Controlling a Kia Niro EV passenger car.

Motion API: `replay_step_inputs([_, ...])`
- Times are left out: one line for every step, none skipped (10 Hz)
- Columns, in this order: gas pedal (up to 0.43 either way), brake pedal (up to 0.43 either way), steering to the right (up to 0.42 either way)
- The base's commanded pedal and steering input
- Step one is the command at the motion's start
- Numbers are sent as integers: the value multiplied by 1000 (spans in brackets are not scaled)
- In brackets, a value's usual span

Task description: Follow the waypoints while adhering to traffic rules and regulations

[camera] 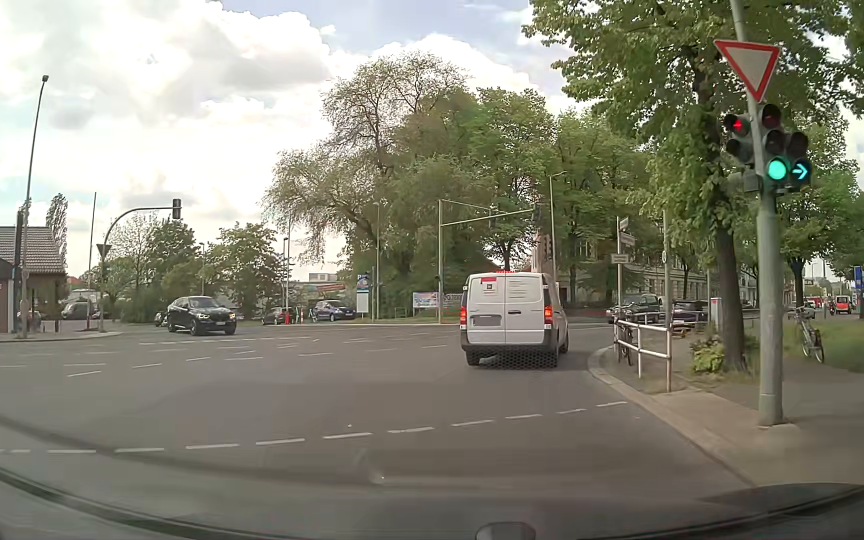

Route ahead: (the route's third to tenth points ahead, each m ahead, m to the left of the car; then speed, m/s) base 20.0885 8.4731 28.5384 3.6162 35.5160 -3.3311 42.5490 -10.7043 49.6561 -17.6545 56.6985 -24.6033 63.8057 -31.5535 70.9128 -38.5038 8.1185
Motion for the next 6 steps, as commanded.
replay_step_inputs([0,24,4])
replay_step_inputs([0,18,-3])
replay_step_inputs([0,18,-2])
replay_step_inputs([0,18,-2])
replay_step_inputs([0,18,-3])
replay_step_inputs([0,18,-1])
